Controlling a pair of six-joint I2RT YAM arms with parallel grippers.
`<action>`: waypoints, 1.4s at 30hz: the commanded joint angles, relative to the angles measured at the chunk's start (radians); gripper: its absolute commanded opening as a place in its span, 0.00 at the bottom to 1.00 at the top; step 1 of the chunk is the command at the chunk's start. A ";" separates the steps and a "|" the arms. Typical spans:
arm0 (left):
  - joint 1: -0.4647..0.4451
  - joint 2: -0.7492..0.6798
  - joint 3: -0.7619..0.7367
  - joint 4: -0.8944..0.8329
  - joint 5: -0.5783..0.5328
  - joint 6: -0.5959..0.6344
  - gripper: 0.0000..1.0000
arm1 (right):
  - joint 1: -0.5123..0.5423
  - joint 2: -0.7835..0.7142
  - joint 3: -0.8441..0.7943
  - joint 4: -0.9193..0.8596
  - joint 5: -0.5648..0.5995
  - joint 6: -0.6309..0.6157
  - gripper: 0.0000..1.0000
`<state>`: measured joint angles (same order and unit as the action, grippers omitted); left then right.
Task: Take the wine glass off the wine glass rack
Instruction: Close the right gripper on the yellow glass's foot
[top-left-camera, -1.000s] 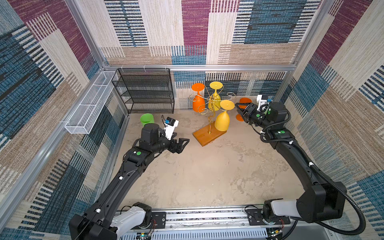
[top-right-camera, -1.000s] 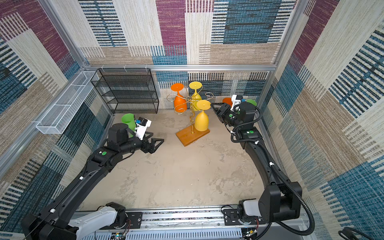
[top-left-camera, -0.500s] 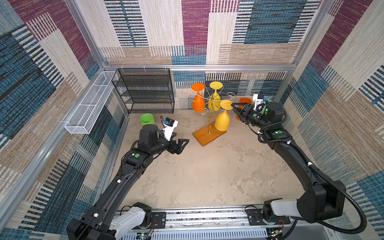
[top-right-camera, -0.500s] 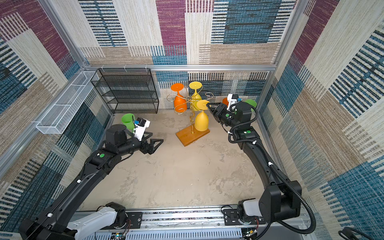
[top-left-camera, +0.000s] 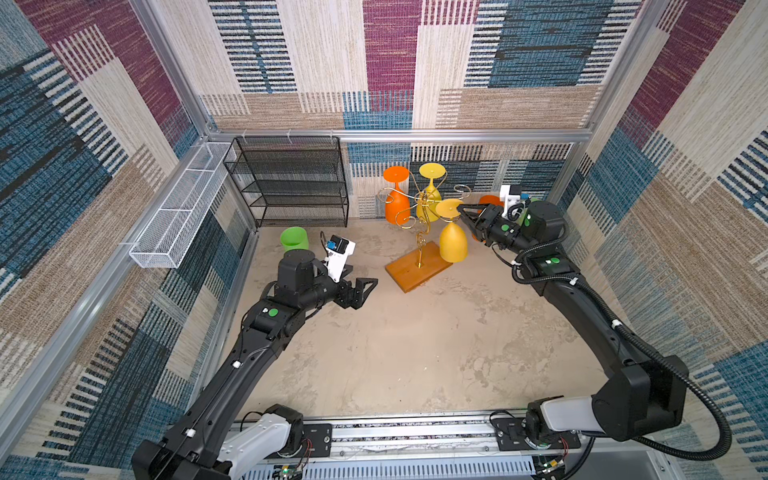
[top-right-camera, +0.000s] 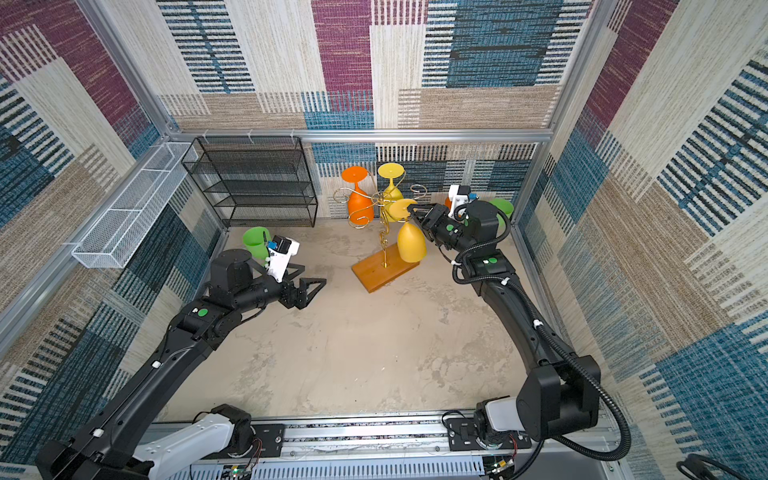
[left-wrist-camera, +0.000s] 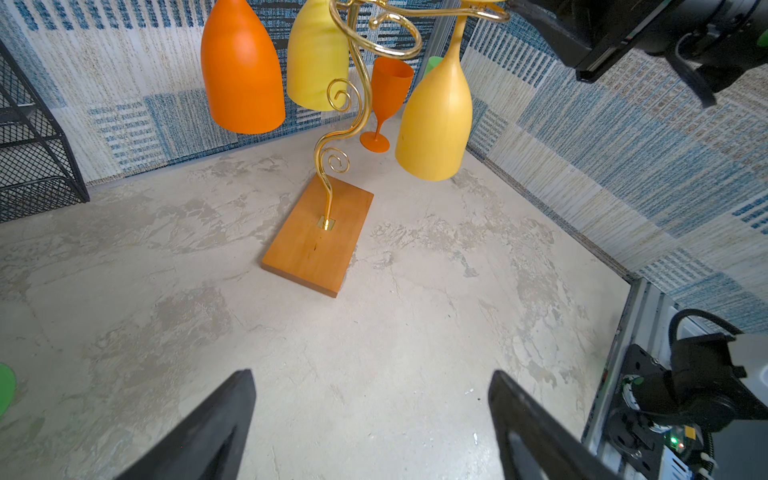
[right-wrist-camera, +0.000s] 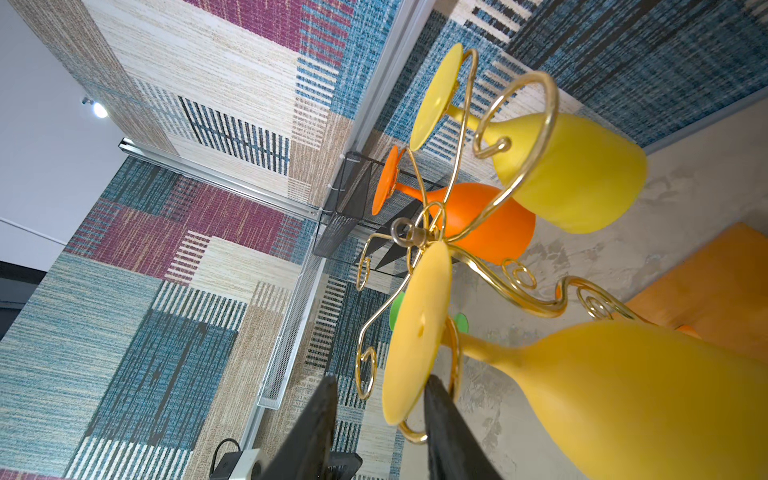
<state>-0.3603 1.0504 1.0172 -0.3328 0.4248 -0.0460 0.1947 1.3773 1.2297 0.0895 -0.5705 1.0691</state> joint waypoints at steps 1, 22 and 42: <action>0.001 -0.002 0.001 0.023 0.008 0.015 0.91 | 0.002 0.005 0.013 0.062 -0.023 0.012 0.33; 0.001 -0.002 0.003 0.018 0.005 0.015 0.90 | 0.005 -0.018 0.002 0.033 0.028 -0.011 0.17; 0.000 0.007 0.006 0.015 0.005 0.015 0.90 | 0.005 -0.040 -0.002 -0.049 0.103 -0.060 0.34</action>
<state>-0.3607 1.0569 1.0172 -0.3340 0.4244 -0.0460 0.1989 1.3281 1.2133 0.0566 -0.4709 1.0267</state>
